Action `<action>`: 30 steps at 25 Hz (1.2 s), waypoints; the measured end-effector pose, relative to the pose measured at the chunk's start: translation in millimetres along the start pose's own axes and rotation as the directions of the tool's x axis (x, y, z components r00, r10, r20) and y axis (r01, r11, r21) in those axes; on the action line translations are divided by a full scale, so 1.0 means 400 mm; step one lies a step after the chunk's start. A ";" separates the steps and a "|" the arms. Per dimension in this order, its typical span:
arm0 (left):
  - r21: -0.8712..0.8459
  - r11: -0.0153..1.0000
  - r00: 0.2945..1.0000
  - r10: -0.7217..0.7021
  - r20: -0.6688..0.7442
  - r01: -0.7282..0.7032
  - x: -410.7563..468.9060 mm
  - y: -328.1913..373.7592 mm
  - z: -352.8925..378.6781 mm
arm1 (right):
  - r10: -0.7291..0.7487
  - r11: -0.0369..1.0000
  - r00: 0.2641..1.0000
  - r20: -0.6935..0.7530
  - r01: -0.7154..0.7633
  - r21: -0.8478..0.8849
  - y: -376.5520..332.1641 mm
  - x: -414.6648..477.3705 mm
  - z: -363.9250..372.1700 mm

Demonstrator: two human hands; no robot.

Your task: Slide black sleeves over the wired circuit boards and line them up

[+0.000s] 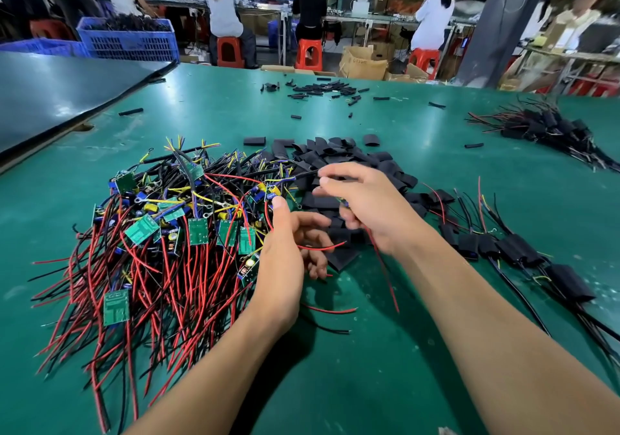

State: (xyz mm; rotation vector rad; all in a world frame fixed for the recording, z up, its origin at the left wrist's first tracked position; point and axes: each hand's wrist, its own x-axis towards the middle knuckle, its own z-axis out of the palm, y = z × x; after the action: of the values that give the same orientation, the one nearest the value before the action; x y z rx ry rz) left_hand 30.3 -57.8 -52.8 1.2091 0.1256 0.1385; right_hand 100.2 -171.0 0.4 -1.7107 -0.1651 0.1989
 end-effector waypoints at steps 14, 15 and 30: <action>0.330 0.944 0.949 -0.091 0.301 -0.014 -0.034 0.007 -0.006 | -0.201 0.631 0.965 0.171 0.261 -0.730 -0.059 0.025 0.059; 0.251 0.964 0.941 -0.163 0.295 0.089 -0.031 0.011 -0.004 | -0.217 0.634 0.966 0.141 0.249 -0.732 -0.056 0.020 0.048; -0.105 0.974 0.973 -0.185 0.142 0.200 -0.019 0.010 0.002 | -0.380 0.891 0.924 0.048 0.380 -0.250 -0.058 -0.015 -0.025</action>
State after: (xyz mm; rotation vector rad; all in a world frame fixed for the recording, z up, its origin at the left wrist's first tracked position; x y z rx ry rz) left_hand 22.6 -58.4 -48.7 1.0772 0.1175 -0.1026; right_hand 96.9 -178.6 25.2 -1.8944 -0.5403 -0.1224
